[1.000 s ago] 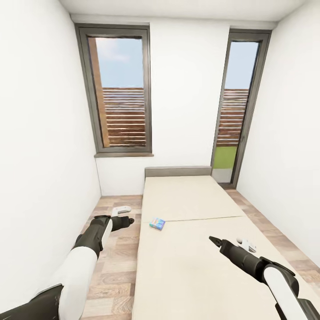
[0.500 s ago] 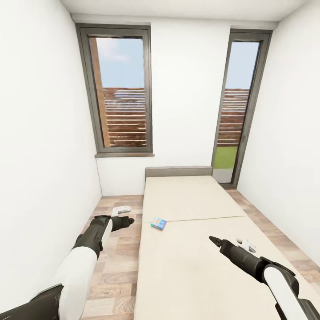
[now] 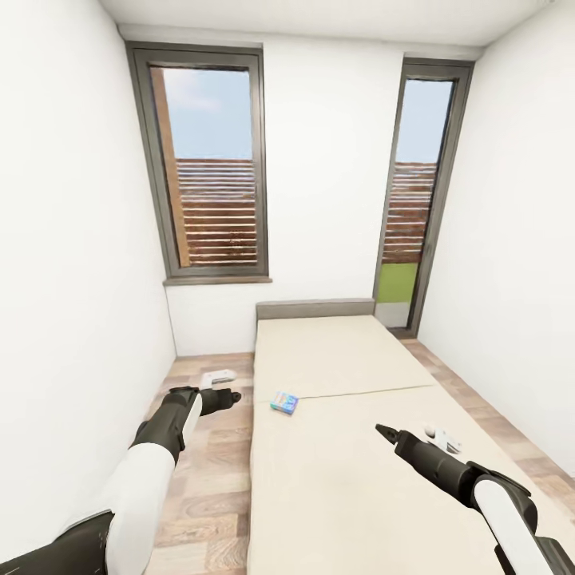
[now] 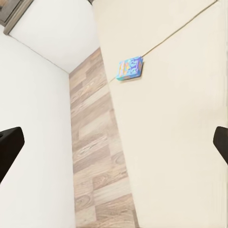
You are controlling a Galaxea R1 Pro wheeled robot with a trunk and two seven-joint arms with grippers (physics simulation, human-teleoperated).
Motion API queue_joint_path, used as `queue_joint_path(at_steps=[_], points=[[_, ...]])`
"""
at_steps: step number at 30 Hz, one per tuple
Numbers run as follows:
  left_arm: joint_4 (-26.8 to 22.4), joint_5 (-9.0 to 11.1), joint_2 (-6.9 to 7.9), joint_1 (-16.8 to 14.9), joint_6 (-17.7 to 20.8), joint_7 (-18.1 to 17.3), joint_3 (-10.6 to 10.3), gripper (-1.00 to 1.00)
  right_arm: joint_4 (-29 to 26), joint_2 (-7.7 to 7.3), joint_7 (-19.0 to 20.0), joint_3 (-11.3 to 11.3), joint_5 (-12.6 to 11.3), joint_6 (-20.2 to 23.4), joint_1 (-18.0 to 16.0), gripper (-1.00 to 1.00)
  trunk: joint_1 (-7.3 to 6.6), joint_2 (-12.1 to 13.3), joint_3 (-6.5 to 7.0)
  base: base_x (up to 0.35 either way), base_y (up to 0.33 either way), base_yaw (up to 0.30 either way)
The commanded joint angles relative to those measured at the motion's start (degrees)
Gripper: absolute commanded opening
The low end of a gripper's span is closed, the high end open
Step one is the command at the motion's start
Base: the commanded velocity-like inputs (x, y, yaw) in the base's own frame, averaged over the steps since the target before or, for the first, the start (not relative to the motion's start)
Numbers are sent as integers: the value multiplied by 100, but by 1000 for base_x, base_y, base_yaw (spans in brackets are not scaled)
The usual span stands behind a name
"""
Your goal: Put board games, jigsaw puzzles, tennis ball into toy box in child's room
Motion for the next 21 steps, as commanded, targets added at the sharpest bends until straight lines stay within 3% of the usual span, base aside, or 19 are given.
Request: queue_joint_path(at_steps=[1, 9, 21], points=[[-11, -60, -8, -2, 23, -50, 46, 100, -5, 0, -52, 0, -60, 18, -3, 100, 3, -4, 2, 0, 23, -192], [-11, -60, -8, -2, 23, -50, 46, 100, -5, 1, -52, 0, -62, 18, -4, 100, 3, -4, 39, 0, 87, -176], [-11, -60, -8, -2, 23, -50, 46, 100, -5, 1, -52, 0, -62, 18, -4, 100, 3, -4, 48, 0, 125, -30]])
